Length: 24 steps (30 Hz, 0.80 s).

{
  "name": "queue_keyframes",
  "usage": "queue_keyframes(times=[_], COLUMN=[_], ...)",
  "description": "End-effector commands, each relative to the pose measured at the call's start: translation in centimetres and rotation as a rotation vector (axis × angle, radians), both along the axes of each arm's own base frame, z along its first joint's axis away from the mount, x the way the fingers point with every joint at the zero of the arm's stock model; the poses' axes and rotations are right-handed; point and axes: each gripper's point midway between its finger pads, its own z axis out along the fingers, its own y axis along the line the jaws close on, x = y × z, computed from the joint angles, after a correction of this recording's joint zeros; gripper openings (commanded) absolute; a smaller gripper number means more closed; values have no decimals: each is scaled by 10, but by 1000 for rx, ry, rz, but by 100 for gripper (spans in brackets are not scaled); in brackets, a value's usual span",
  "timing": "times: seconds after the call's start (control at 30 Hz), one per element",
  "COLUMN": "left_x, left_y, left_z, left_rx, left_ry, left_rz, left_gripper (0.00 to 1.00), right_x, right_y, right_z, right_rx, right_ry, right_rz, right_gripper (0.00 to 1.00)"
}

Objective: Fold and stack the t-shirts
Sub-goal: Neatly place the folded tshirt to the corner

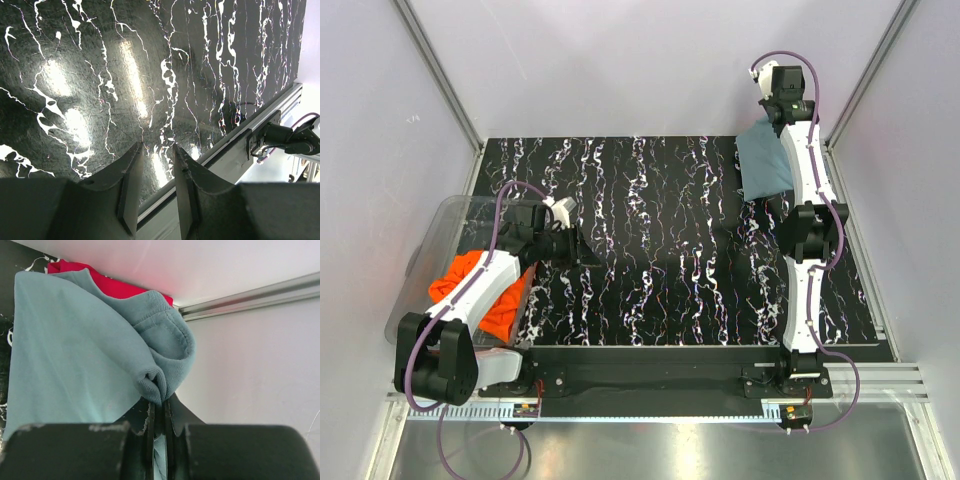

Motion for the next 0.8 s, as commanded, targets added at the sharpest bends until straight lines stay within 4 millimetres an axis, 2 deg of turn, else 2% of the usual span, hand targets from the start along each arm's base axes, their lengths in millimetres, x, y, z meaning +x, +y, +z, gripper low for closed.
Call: queue_keyframes(times=[0.0, 0.5, 0.57, 0.6, 0.77], left_x=[-1, -8, -8, -8, -6], left_y=[-3, -5, -5, -4, -6], left_z=[2, -3, -5, -6, -5], left_rx=[-32, -46, -45, -44, -51], left_ry=[-9, 27, 35, 36, 45], left_rz=[-14, -18, -19, -16, -23], left_gripper=[34, 33, 33, 33, 32], right_x=[-2, 1, 4, 3, 11], right_y=[-5, -19, -18, -34, -41], right_z=[79, 100, 101, 99, 91], right_rx=[-44, -99, -87, -88, -72], right_ry=[-167, -207, -221, -219, -233], right_rz=[43, 79, 81, 57, 35], right_gripper=[0, 0, 0, 0, 0])
